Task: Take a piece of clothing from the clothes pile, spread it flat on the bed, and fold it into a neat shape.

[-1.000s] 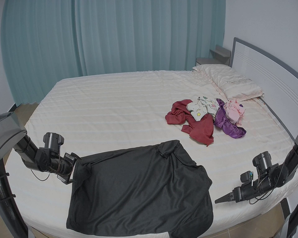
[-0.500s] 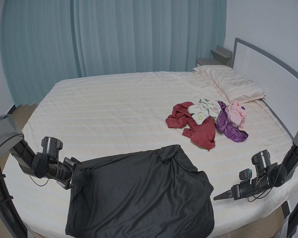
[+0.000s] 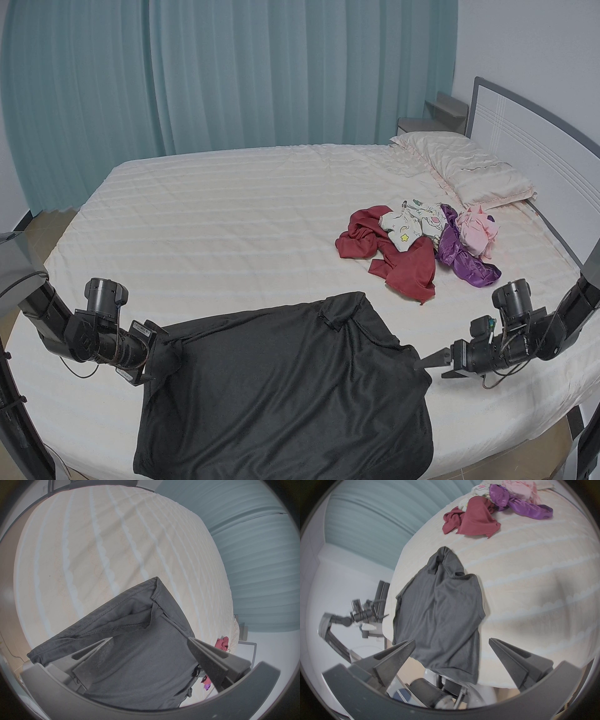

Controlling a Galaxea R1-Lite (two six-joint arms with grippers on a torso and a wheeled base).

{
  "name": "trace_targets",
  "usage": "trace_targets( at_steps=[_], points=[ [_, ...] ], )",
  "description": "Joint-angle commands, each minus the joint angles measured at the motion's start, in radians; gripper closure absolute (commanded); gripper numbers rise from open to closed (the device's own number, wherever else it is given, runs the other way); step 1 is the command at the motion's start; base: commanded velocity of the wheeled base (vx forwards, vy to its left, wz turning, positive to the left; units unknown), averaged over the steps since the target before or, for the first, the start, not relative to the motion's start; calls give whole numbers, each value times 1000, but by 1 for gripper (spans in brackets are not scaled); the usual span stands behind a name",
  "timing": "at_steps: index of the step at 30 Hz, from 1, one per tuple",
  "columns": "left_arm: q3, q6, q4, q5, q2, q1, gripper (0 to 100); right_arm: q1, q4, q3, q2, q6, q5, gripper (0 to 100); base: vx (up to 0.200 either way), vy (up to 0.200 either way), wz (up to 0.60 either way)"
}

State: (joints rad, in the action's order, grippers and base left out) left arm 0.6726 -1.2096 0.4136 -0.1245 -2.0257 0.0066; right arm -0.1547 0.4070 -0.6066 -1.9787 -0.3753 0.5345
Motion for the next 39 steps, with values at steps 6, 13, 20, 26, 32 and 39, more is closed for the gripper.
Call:
trace_targets(
  at_steps=[6,13,20,26,32,39],
  points=[
    [-4,-1,2,0,-7,3,0,-180,49,-308,-190,-266,-183,0,0,0,0],
    [-4,-10,2,0,-5,3,0,-250,82,-539,-394,-405,-323,0,0,0,0],
    [-13,-10,8,-6,-4,0,0,-253,76,-693,-528,-404,-413,0,0,0,0],
    [-14,-10,8,-6,-4,0,0,-270,64,-788,-580,-404,-418,0,0,0,0],
    [-21,-7,10,-6,-4,0,0,-295,67,-930,-655,-402,-461,0,0,0,0],
    [-21,-7,8,-6,-4,-2,0,-253,67,-1182,-747,-399,-539,0,0,0,0]
  ],
)
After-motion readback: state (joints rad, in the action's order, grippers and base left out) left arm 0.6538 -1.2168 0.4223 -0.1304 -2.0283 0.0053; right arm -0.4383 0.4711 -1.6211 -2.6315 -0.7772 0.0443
